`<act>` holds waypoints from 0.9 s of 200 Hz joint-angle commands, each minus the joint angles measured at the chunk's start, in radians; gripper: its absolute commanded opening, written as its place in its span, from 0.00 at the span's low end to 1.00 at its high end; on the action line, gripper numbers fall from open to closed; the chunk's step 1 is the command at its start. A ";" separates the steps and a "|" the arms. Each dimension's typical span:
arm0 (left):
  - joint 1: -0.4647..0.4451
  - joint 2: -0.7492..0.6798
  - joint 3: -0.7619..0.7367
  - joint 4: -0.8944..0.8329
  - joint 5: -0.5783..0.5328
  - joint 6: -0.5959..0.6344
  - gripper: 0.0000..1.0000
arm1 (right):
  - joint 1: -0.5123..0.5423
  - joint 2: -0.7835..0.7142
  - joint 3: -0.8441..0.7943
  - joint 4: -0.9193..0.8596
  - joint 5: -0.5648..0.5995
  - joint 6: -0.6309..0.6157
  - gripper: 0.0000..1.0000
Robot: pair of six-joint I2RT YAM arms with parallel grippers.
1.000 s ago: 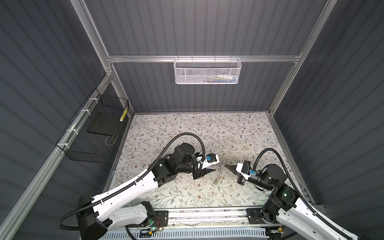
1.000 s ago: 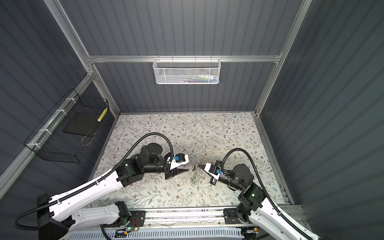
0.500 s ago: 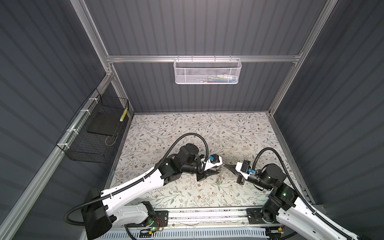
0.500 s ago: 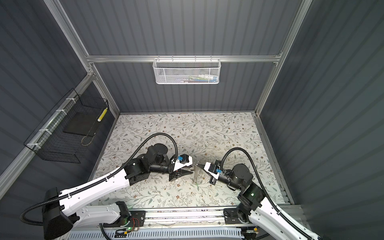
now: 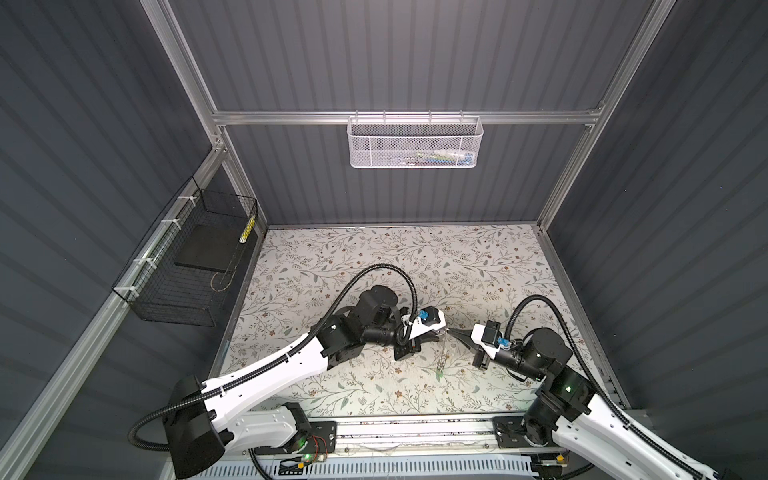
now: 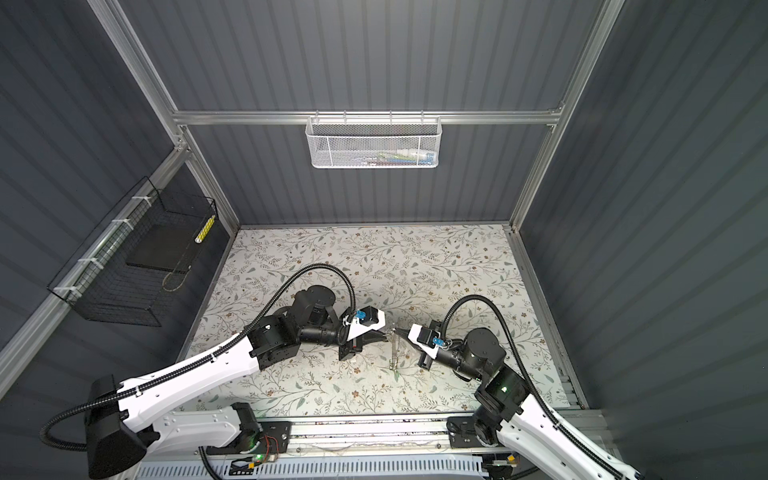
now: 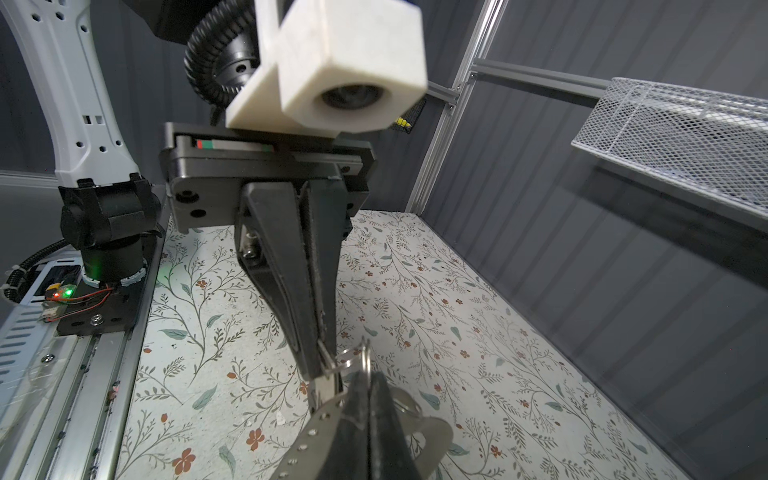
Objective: Put the keys on the keyring
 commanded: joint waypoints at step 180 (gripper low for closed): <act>0.020 0.115 0.184 -0.244 0.097 0.150 0.11 | -0.022 -0.039 -0.056 0.099 -0.070 0.051 0.00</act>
